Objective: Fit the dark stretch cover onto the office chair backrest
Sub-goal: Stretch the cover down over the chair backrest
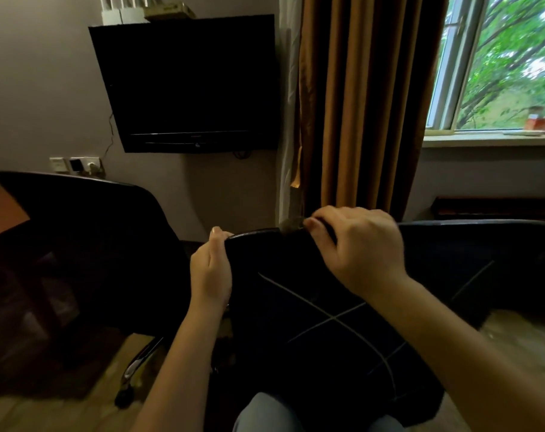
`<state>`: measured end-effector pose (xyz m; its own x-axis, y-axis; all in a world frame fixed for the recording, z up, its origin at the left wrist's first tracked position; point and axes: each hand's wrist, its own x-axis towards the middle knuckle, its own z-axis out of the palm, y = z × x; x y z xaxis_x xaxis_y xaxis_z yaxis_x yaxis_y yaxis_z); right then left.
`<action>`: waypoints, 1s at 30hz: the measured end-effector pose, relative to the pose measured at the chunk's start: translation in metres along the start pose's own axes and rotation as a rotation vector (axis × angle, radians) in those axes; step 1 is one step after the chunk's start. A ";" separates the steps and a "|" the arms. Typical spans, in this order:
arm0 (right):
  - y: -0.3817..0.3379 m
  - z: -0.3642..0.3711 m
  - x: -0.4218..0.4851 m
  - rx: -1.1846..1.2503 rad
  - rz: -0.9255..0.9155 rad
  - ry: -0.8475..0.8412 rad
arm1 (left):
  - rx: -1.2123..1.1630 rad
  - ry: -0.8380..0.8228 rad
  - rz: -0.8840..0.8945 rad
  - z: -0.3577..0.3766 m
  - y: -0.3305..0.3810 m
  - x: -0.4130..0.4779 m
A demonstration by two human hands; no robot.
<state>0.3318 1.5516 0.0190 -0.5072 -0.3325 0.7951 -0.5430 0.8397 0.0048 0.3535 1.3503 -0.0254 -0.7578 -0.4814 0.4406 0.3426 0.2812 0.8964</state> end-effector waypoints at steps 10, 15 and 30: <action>-0.104 0.060 0.028 -0.187 -0.227 -0.074 | -0.222 -0.047 -0.235 -0.032 -0.011 -0.001; -0.097 0.054 0.028 -0.176 -0.288 -0.144 | 0.016 0.113 -0.152 -0.054 -0.016 0.002; 0.060 -0.017 -0.018 -0.039 -0.056 0.161 | 0.476 0.009 0.404 0.015 0.032 -0.007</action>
<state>0.3199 1.6157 0.0150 -0.3616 -0.3091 0.8796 -0.5396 0.8388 0.0729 0.3614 1.3757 -0.0002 -0.6145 -0.2666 0.7425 0.3139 0.7808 0.5402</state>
